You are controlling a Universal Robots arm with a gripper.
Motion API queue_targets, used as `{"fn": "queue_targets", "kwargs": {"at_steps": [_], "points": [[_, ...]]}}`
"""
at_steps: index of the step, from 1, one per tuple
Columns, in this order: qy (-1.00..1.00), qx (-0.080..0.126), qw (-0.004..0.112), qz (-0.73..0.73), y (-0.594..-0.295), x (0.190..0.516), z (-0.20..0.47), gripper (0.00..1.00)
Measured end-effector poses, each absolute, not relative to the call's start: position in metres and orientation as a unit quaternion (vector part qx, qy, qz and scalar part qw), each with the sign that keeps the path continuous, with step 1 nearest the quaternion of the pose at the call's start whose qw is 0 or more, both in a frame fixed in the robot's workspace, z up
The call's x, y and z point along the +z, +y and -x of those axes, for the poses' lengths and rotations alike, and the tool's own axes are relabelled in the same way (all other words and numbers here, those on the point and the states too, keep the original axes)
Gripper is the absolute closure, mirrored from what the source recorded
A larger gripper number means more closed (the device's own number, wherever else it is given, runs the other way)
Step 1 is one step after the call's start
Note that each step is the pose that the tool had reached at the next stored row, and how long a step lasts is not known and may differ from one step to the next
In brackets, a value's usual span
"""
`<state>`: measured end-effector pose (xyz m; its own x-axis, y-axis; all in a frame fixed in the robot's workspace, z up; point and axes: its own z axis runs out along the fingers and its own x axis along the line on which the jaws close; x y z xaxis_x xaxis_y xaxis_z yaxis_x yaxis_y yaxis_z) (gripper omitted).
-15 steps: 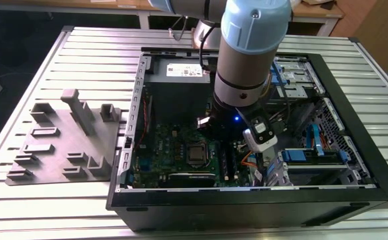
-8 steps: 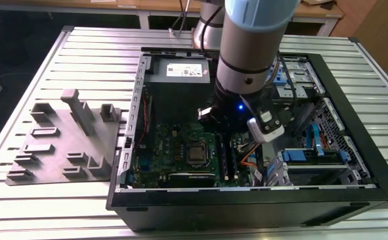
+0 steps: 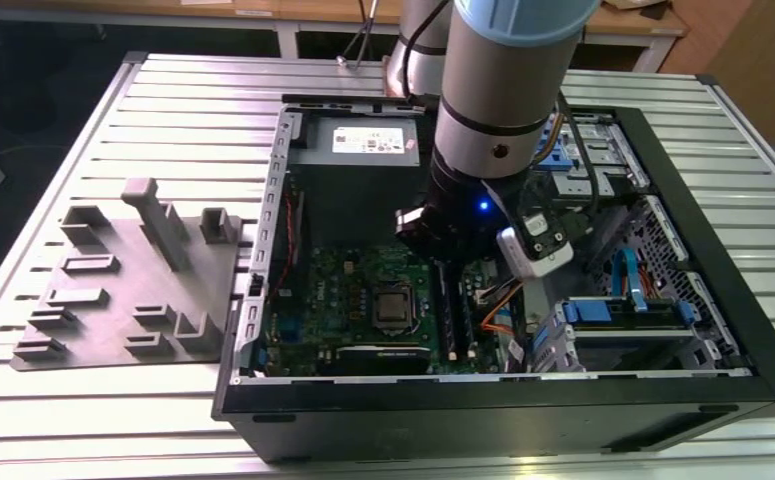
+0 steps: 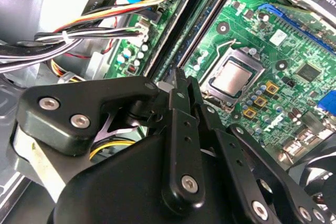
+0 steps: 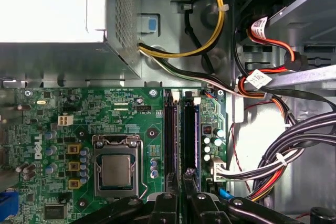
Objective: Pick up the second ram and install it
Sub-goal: 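Press down the second ram until it locks into place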
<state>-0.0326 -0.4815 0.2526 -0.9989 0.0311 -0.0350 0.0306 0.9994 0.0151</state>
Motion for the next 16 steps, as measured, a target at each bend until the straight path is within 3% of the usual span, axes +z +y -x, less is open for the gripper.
{"fn": "queue_targets", "kwargs": {"at_steps": [8,10,11,16], "points": [[1.0,0.007,0.018,-0.015,-0.4815,0.2528,0.0326,0.85],[1.0,0.007,0.018,-0.015,-0.4815,0.2528,0.0326,0.86],[1.0,0.007,0.018,-0.015,-0.4815,0.2528,0.0326,0.93],[1.0,0.007,0.018,-0.015,-0.4815,0.2529,0.0326,0.93]]}}
